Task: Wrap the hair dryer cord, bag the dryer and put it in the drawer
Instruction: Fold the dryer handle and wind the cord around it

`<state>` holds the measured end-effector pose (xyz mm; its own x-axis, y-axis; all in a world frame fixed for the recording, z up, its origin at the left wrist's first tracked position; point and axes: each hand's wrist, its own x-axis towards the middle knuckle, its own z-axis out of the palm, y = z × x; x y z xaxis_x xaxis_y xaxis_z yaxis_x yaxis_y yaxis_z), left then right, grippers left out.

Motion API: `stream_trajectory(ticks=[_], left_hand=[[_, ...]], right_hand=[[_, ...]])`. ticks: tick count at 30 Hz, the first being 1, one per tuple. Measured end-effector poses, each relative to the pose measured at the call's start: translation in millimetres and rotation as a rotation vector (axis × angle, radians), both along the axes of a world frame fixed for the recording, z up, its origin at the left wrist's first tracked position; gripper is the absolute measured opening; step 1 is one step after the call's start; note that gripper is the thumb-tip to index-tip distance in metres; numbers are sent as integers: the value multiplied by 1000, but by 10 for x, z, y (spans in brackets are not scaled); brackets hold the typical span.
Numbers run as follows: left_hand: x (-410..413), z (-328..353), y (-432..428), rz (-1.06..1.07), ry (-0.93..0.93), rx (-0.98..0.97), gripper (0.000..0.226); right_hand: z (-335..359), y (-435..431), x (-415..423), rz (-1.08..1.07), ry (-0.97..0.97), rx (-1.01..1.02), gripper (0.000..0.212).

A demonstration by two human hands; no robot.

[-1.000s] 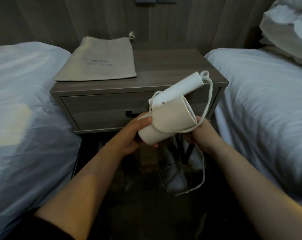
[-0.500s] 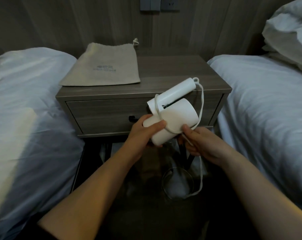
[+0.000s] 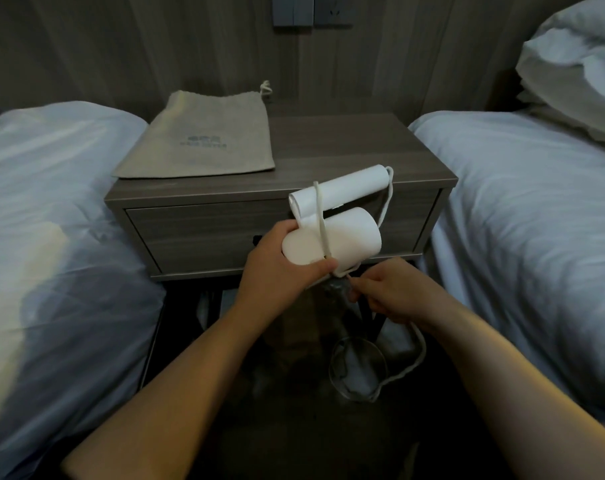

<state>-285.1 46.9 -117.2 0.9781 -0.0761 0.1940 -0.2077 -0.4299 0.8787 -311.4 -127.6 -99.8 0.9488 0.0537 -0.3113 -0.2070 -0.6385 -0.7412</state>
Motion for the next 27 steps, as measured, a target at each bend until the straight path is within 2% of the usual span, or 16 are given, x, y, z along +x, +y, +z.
stream_trajectory(ticks=[5, 7, 9, 11, 15, 20, 24, 27], left_hand=[[41, 51, 95, -54, -38, 108, 64], [55, 49, 135, -94, -63, 241, 70], [50, 21, 155, -115, -91, 382, 73], [35, -8, 155, -133, -57, 447, 74], [38, -63, 149, -208, -24, 579, 76], [39, -70, 139, -316, 23, 492, 78], [54, -27, 180, -391, 45, 415, 73], [51, -16, 196, -448, 84, 366, 67]], right_hand=[[129, -42, -22, 270, -67, -281, 21], [152, -61, -57, 383, -42, -381, 15], [157, -82, -95, 465, -17, -462, 18], [147, -98, -99, 489, -18, -483, 15], [128, -104, -63, 363, -211, -521, 23], [55, -90, -83, 176, -632, -448, 12], [44, -119, -31, 24, -700, -378, 28], [25, -172, 3, 44, -738, -297, 36]])
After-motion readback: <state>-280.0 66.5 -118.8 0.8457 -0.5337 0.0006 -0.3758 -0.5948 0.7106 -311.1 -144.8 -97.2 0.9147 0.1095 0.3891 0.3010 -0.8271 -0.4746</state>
